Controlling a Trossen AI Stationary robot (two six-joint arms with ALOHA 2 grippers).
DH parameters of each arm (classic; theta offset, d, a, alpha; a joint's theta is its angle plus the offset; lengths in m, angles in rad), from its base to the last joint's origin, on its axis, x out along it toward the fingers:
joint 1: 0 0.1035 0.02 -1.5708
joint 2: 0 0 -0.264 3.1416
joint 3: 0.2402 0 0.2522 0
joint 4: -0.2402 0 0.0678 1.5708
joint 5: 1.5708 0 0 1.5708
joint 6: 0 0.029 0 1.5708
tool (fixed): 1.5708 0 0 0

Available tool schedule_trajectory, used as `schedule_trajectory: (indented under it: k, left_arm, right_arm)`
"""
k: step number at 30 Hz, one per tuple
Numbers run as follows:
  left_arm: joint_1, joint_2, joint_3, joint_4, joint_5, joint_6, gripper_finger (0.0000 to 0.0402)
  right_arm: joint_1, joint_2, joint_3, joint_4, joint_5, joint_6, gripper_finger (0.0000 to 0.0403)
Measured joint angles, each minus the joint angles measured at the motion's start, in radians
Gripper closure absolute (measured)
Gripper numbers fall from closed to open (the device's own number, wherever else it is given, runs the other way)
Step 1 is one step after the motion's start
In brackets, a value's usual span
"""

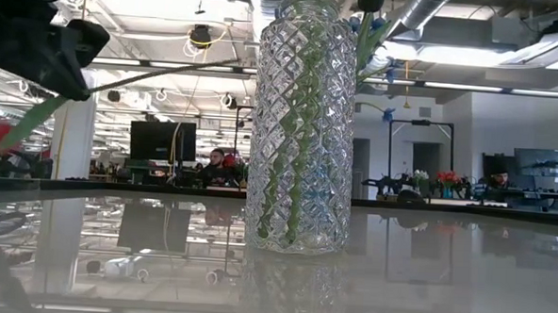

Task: Sort flowers into vase by color
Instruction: Put the red flower into the transparent vase

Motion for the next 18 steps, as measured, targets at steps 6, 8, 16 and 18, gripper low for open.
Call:
schedule_trajectory:
  k: [6,8,16,18]
  left_arm:
    - [0.0,0.002,0.011,-0.004,-0.029,-0.008,0.0318]
    - [0.0,0.002,0.011,-0.018,-0.034,-0.032,0.0292]
    - [0.0,0.008,0.011,0.021,-0.037,0.011,0.0244]
    - [0.003,0.029,0.011,0.054,-0.093,-0.049,0.0244]
  right_arm:
    - [-0.004,0.0,0.0,0.0,-0.001,-0.001,0.0159]
    - [-0.004,0.0,0.0,0.0,-0.001,-0.002,0.0159]
    - [-0.004,0.0,0.0,0.0,-0.008,-0.002,0.0159]
    - [-0.004,0.0,0.0,0.0,-0.008,-0.002,0.0159]
